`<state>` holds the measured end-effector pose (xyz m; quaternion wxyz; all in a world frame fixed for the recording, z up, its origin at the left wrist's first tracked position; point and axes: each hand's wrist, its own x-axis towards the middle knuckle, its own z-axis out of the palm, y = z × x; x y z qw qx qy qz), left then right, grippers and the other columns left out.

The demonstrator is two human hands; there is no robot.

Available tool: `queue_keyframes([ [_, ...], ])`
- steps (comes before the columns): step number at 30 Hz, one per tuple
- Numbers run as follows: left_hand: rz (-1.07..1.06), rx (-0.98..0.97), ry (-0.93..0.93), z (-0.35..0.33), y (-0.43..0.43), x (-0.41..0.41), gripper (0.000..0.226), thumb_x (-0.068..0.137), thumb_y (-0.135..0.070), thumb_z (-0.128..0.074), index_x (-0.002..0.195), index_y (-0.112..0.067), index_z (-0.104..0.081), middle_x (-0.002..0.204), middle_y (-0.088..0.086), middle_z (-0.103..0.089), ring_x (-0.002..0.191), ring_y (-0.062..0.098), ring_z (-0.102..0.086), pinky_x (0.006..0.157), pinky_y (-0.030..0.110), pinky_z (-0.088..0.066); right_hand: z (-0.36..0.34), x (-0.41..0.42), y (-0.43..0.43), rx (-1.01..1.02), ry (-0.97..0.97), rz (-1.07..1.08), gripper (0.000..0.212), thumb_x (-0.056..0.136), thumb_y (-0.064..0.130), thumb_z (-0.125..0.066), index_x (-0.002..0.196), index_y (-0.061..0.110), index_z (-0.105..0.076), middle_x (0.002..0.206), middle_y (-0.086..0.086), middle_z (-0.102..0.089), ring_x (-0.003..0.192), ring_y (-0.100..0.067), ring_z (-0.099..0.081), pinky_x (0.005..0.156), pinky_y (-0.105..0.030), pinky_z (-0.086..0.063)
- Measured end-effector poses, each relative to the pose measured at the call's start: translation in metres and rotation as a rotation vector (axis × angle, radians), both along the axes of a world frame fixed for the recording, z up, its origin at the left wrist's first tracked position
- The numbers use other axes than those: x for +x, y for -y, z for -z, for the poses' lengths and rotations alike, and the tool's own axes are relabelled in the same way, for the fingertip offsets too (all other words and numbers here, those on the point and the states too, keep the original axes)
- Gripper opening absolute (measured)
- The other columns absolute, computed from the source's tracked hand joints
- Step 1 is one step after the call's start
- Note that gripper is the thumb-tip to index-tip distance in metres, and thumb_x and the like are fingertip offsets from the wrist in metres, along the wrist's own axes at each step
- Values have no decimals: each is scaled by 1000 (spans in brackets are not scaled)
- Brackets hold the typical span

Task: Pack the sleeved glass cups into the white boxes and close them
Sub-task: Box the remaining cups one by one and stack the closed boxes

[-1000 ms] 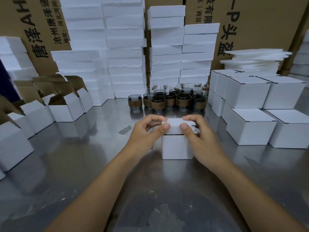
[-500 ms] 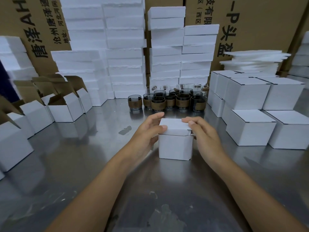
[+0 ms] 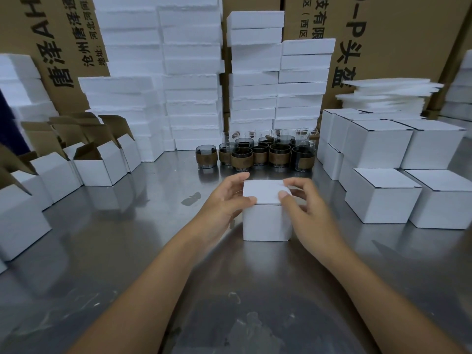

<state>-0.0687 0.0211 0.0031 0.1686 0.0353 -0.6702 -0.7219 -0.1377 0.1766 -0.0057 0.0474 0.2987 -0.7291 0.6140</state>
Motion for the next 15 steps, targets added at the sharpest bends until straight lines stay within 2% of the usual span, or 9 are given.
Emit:
queue_keyframes([
  [2, -41, -79, 11, 2, -1, 0, 42, 84, -14, -67, 119, -32, -53, 119, -12, -58, 111, 4, -56, 94, 23, -47, 0, -1, 0, -11, -58, 85, 8, 92, 27, -56, 100, 25, -57, 108, 6, -59, 98, -7, -55, 81, -21, -43],
  [4, -73, -140, 3, 2, -2, 2, 55, 72, -32, -73, 122, -34, -50, 121, -15, -56, 111, -3, -54, 93, 19, -45, -2, -1, 0, -27, -81, 105, 3, 91, 26, -56, 90, 27, -58, 99, 7, -61, 87, -7, -56, 71, -12, -41],
  [6, -100, -163, 0, 1, -3, 2, 65, 59, -46, -74, 119, -38, -50, 124, -14, -55, 112, -4, -53, 93, 19, -44, -1, -1, -1, -11, -82, 78, 4, 91, 28, -56, 88, 30, -58, 100, 10, -60, 86, -1, -55, 66, -9, -39],
  [7, -117, -167, 2, 1, -3, 2, 68, 55, -50, -74, 118, -39, -49, 126, -12, -55, 115, 0, -52, 97, 23, -43, 0, -1, -1, 8, -79, 55, 2, 90, 31, -56, 91, 31, -57, 103, 13, -58, 89, 1, -54, 68, -9, -39],
  [11, -159, -179, 10, 5, 0, 0, 74, 53, -57, -82, 117, -39, -49, 130, -9, -54, 123, 10, -49, 108, 38, -38, 7, 1, -1, 127, -126, 8, 32, 82, 38, -63, 111, 34, -49, 107, 30, -42, 104, 8, -46, 79, -12, -39],
  [13, -172, -195, 14, 7, 0, 0, 70, 57, -52, -80, 118, -40, -49, 129, -11, -54, 123, 9, -49, 108, 39, -38, 8, 2, -2, 167, -143, 1, 42, 79, 41, -67, 114, 37, -44, 111, 30, -41, 104, 6, -46, 83, -15, -40],
  [15, -182, -195, 9, 8, 0, -1, 70, 57, -48, -79, 119, -38, -49, 128, -10, -55, 122, 9, -50, 107, 38, -39, 8, 4, -3, 197, -142, -11, 51, 75, 45, -69, 116, 40, -38, 118, 22, -43, 109, 0, -46, 88, -23, -41],
])
